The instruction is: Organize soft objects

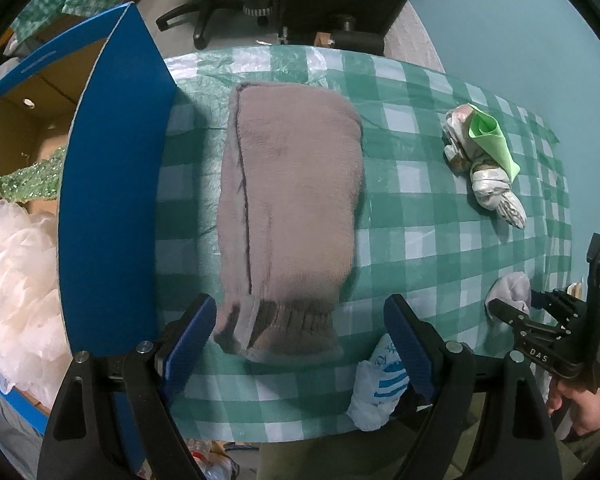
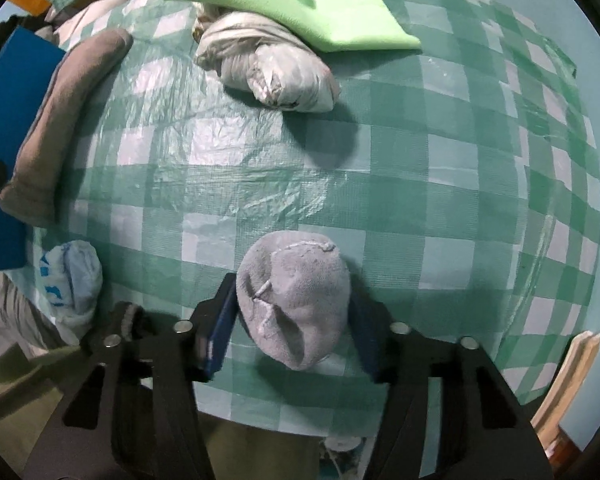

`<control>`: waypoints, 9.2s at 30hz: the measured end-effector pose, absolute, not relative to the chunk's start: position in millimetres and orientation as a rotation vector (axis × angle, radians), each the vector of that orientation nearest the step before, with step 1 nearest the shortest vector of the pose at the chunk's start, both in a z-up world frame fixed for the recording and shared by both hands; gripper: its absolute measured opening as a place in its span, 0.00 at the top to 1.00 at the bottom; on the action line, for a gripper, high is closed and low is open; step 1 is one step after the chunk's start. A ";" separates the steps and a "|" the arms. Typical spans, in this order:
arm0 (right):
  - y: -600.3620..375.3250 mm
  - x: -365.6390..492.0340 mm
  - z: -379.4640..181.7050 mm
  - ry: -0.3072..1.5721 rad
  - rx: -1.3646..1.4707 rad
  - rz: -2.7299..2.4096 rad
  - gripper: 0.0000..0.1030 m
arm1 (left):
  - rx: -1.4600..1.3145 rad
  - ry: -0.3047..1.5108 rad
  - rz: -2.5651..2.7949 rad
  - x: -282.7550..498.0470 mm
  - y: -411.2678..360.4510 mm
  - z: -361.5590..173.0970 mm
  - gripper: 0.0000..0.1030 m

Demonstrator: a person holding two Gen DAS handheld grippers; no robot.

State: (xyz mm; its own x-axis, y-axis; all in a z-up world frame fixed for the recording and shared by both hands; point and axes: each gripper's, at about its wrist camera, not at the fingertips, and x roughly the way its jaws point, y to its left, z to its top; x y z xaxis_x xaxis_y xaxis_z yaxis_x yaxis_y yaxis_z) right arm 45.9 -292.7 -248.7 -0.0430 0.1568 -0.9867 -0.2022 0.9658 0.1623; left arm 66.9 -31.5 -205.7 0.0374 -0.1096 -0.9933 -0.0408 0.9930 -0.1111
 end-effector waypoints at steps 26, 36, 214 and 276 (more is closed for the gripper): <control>-266.1 89.4 -212.2 1.514 -0.055 0.372 0.69 | -0.013 1.612 0.018 125.2 -43.2 -260.7 0.11; -267.7 91.3 -206.8 1.501 -0.061 0.383 0.69 | 0.014 1.540 -0.003 119.6 -45.7 -267.9 0.45; -203.1 87.1 -127.6 1.441 -0.200 0.638 0.35 | -0.150 1.436 0.006 -0.2 -18.9 -137.8 0.23; -259.6 35.4 -209.1 1.555 -0.069 0.444 0.53 | 0.075 1.578 -0.262 -12.7 -112.4 -263.2 0.22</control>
State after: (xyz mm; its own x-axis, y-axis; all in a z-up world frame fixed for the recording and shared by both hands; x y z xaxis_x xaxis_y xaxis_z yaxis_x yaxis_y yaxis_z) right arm 35.4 -259.6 -209.1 -0.0461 0.2307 -0.9719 -0.3171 0.9193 0.2333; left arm -12.7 -112.4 -263.2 -0.0279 -0.1162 -0.9928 0.2113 0.9701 -0.1194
